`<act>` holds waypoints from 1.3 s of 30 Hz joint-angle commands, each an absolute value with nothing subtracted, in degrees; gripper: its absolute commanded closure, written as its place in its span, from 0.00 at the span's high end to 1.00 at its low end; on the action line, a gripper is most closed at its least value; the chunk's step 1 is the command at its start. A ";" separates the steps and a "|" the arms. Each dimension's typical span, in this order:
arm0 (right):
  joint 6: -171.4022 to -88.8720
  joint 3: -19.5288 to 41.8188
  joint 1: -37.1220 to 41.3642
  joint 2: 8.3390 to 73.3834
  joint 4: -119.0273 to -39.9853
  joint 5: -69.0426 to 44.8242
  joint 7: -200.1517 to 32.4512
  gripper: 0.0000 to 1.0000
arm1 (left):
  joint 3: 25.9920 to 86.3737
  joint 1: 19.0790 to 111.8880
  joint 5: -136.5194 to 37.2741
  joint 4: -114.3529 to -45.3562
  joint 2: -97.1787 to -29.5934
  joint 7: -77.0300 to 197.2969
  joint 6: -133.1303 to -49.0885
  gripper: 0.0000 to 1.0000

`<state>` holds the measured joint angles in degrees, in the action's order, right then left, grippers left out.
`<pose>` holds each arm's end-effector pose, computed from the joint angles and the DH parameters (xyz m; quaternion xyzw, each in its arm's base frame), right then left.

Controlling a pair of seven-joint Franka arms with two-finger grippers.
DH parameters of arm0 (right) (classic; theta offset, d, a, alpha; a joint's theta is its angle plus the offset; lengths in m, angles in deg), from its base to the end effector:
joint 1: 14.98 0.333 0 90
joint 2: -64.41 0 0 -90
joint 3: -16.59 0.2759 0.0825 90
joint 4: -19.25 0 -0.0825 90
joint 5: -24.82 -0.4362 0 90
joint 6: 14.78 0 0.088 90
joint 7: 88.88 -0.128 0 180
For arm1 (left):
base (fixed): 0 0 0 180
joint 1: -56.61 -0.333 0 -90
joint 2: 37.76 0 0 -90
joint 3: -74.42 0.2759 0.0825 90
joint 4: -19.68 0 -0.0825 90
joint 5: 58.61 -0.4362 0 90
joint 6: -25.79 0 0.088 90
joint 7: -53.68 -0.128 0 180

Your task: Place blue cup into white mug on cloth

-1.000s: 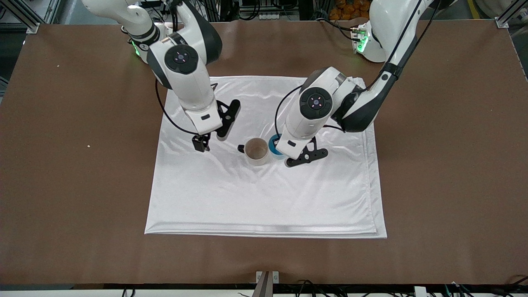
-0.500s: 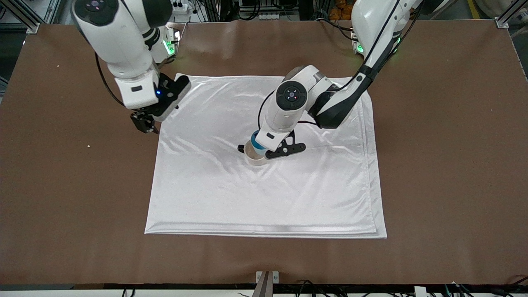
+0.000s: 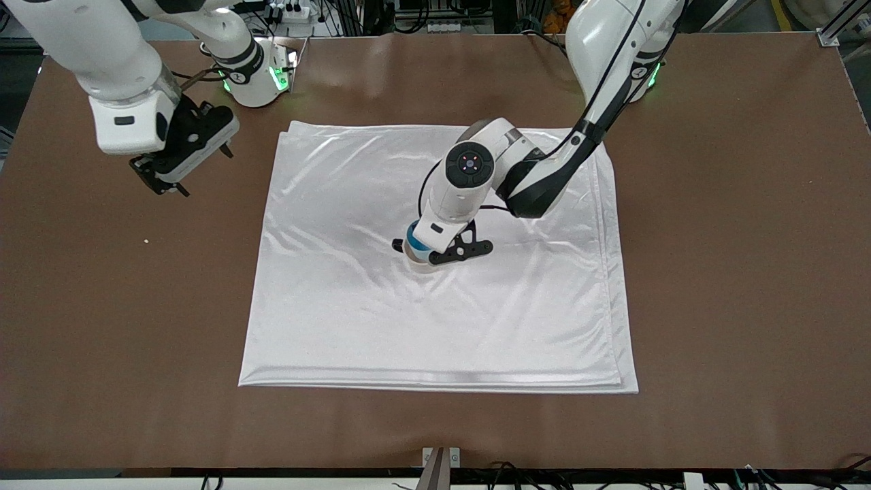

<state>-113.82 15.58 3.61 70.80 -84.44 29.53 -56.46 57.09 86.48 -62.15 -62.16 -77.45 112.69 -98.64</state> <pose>0.5618 0.1680 0.5179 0.9030 0.4276 0.0099 0.0413 0.5350 -0.5281 0.2298 0.9893 0.1228 -0.0303 0.0732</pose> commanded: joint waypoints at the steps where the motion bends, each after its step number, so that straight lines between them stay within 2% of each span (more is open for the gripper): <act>1: -113.75 16.33 -0.21 72.24 -85.60 30.01 -57.94 1.00 | 59.74 89.13 -61.95 -60.65 -79.07 113.80 -100.16 0.00; 8: -113.83 16.33 -3.64 71.53 -85.07 29.66 -58.47 1.00 | 60.18 89.39 -61.78 -60.65 -79.86 113.89 -100.77 0.00; 9: -113.83 16.33 -3.99 71.45 -85.07 29.66 -58.47 1.00 | 60.18 89.39 -61.69 -60.65 -79.86 113.97 -100.77 0.06; 11: -113.83 16.33 -5.48 71.27 -84.99 29.57 -58.82 1.00 | 60.18 89.39 -61.69 -60.65 -79.95 113.98 -100.77 0.39; 13: -113.92 16.33 -6.19 70.92 -84.90 29.57 -58.82 1.00 | 60.18 89.39 -61.69 -60.65 -79.95 113.89 -100.77 0.81; 14: -113.92 16.33 -6.28 70.83 -84.90 29.66 -59.00 1.00 | 60.18 89.39 -61.78 -60.65 -79.95 113.71 -100.77 0.97; 15: -113.92 16.33 -6.45 70.83 -84.90 29.66 -59.35 1.00 | 60.18 89.48 -61.95 -60.65 -79.95 113.71 -100.77 1.00; 23: -113.66 16.33 -7.24 70.65 -84.81 30.19 -66.11 1.00 | 60.36 89.83 -61.95 -60.65 -79.69 113.63 -100.77 1.00; 28: -113.39 16.33 -10.40 69.86 -83.84 29.66 -67.35 1.00 | 60.53 89.22 -62.13 -60.65 -78.99 113.36 -100.77 1.00; 32: -113.22 16.33 -11.54 69.78 -83.84 29.57 -70.41 1.00 | 62.55 88.52 -62.22 -60.74 -77.85 112.66 -100.51 1.00; 39: -113.22 16.33 -12.08 69.25 -82.18 29.66 -84.47 1.00 | 64.14 83.25 -62.22 -61.18 -74.95 107.57 -97.53 1.00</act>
